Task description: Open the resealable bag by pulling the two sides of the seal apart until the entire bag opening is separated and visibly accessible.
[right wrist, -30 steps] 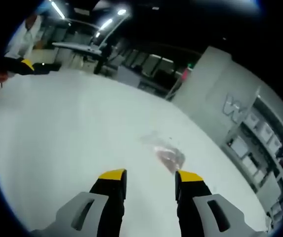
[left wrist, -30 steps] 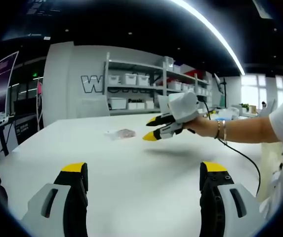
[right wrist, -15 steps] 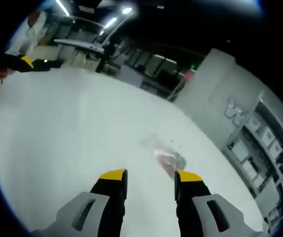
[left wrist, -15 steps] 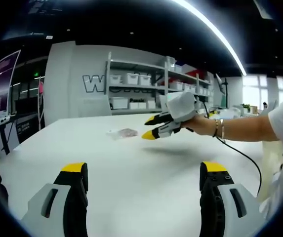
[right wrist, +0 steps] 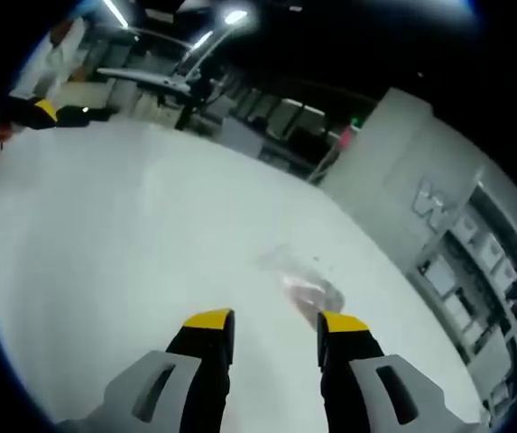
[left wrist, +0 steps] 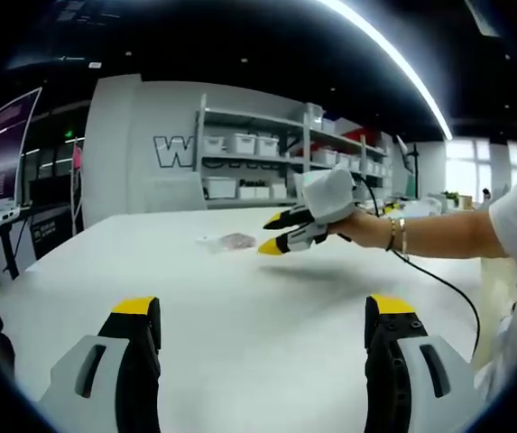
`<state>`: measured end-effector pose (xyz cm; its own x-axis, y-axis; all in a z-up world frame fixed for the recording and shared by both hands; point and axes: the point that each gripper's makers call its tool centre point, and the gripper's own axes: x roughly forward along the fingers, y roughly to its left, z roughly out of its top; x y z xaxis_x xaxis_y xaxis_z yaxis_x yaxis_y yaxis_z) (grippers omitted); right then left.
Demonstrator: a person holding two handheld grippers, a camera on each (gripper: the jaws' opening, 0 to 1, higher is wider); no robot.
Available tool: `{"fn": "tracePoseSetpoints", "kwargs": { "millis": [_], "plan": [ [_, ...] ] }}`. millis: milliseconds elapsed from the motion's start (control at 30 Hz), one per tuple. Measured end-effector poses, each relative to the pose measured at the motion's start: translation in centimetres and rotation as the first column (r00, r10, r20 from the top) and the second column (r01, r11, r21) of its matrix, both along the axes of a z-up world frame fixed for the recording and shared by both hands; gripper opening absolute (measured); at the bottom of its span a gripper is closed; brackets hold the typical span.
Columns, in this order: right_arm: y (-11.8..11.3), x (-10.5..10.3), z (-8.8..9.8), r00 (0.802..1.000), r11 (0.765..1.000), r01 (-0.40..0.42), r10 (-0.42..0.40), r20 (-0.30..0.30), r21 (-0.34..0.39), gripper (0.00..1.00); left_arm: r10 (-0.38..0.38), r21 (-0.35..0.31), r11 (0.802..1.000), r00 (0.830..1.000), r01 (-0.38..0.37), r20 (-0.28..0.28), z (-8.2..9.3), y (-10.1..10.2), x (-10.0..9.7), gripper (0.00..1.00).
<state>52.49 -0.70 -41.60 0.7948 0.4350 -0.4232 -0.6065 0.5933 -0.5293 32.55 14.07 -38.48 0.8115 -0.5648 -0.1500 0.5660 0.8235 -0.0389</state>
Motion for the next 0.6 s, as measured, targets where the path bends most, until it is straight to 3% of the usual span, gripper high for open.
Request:
{"fn": "tracePoseSetpoints", "kwargs": {
  "millis": [600],
  "plan": [
    [1.3,1.4,0.1,1.0,1.0,-0.019,0.02,0.007,-0.021,0.33,0.019,-0.002,1.0,1.0,-0.019,-0.008,0.2,0.9,1.0,0.93]
  ]
}}
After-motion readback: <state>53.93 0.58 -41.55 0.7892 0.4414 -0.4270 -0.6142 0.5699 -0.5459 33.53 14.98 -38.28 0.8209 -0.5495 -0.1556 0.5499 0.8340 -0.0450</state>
